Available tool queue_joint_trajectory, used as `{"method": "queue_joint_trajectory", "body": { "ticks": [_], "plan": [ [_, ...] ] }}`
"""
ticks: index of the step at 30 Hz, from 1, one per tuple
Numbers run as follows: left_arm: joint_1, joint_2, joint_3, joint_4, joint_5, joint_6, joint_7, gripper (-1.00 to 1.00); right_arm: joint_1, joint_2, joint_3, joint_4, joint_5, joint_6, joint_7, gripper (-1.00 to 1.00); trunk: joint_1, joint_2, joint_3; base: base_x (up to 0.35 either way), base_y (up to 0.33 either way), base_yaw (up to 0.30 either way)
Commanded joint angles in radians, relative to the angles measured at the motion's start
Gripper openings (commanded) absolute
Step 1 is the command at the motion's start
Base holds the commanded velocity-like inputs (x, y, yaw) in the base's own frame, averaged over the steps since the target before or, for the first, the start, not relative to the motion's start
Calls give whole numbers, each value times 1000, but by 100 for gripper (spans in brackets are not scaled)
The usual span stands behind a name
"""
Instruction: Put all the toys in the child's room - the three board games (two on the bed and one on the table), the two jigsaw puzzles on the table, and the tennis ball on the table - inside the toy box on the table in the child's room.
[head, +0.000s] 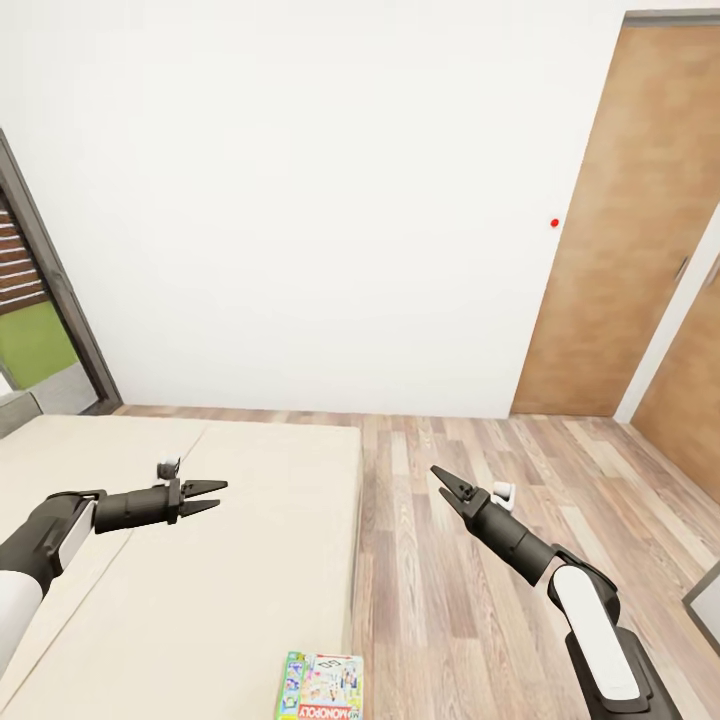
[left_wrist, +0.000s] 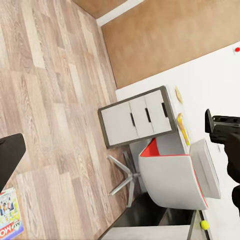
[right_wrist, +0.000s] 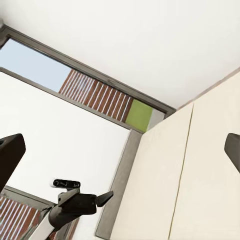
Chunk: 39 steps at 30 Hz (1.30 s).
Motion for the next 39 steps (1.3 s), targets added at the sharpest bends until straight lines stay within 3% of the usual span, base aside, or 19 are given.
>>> {"method": "queue_joint_trajectory", "body": {
  "ticks": [1, 31, 39],
  "plan": [
    [-1, 0, 0, 0, 2, 10, -2, 100, -1, 0, -1, 0, -3, 7, 1, 100, 1, -2, -1, 0, 0, -58],
    [-1, 0, 0, 0, 2, 10, -3, 100, -1, 1, 0, 0, -2, 5, -3, 100, 1, -2, 26, 0, 0, -11],
    [-1, 0, 0, 0, 2, 10, -3, 100, -2, 0, 2, 1, -3, -41, -6, 100, 1, -2, 31, 0, 0, 0]
  ]
}}
